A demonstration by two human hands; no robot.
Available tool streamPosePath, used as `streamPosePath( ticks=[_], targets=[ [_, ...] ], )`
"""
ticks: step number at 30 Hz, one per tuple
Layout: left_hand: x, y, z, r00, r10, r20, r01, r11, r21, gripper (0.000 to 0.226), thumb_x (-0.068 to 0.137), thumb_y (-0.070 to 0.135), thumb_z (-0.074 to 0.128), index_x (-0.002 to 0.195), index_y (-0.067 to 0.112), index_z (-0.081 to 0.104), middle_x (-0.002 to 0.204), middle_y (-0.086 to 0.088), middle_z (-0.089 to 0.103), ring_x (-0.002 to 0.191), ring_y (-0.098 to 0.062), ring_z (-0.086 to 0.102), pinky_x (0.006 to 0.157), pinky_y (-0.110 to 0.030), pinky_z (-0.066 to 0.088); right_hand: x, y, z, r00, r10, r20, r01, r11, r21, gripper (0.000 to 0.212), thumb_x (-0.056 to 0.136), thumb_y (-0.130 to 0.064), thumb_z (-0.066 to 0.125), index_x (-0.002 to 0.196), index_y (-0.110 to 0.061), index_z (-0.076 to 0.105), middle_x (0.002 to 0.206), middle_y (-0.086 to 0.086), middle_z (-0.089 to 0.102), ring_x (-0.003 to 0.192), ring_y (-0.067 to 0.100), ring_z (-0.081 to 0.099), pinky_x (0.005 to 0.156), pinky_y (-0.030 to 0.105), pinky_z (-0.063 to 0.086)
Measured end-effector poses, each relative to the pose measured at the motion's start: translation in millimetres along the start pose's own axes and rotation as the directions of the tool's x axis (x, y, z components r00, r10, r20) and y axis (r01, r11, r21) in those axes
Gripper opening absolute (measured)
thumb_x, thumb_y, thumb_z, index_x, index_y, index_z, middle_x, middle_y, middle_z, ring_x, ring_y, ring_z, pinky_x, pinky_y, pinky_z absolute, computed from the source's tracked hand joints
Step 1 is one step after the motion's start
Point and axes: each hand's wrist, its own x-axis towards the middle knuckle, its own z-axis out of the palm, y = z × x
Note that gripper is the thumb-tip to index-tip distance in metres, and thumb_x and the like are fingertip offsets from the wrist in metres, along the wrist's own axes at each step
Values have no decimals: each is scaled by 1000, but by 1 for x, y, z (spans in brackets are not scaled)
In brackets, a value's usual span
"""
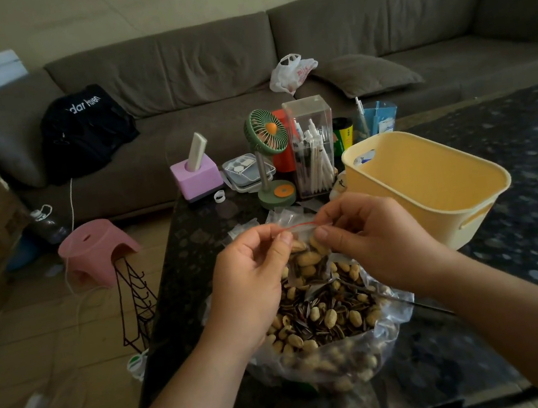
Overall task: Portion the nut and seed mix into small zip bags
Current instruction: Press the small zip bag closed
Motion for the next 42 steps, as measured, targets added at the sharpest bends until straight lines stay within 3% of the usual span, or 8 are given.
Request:
streamPosePath(
  ticks=[4,10,16,20,25,29,36,42],
  targets=[
    [0,-2,1,1000,10,13,-11,1000,18,9,102,23,68,104,24,76,93,0,79,90,-22,76,87,-45,64,0,1,2,999,-31,-40,28,997,-75,8,94,-26,75,92,-33,73,82,-7,70,72,10,67,65,29,58],
    [-1,-4,1,999,9,48,-8,1000,-16,8,100,23,70,101,26,77,93,2,79,90,-15,76,83,-29,62,-1,1,2,999,-16,-34,15,999,-30,4,95,-24,73,93,-27,73,81,0,72,72,20,70,68,46,61],
    [-1,-3,1,1000,13,24,-13,1000,-2,8,101,23,69,102,24,77,94,2,79,91,-14,76,84,-31,62,0,-2,4,1000,-10,-17,10,1000,10,10,92,-28,77,101,-26,75,82,-1,74,73,18,71,69,42,62],
    [-2,-4,0,999,26,36,-26,1000,11,7,100,25,70,100,25,77,92,3,79,89,-14,76,83,-32,63,0,1,6,999,-25,-31,24,999,-30,5,92,-27,78,95,-30,75,82,-5,73,74,17,69,69,44,62],
    [-3,-2,0,999,29,43,-31,999,32,8,100,22,70,98,28,76,90,7,79,86,-9,75,79,-24,61,1,-2,6,997,-69,-33,66,994,-92,11,93,-23,76,89,-32,72,82,-11,69,73,10,66,67,37,59],
    [-3,-3,2,998,30,52,-32,999,44,10,101,22,69,100,30,75,91,9,78,87,-9,75,80,-27,62,1,-2,6,1000,-24,9,24,999,-49,7,94,-24,74,91,-30,73,83,-6,72,75,16,68,70,44,60],
    [-3,-1,1,998,28,58,-30,999,43,13,102,19,68,101,30,75,92,12,78,88,-5,75,77,-22,60,0,-6,9,999,1,33,-2,1000,11,4,92,-29,76,94,-27,74,83,-12,75,71,6,68,66,25,57],
    [-3,0,1,996,35,81,-38,999,37,11,101,19,68,102,27,75,92,10,78,87,-6,75,75,-19,58,-1,-4,11,1000,-11,-22,11,1000,2,5,92,-25,77,90,-26,73,82,-10,75,68,7,68,63,27,56]
  ],
)
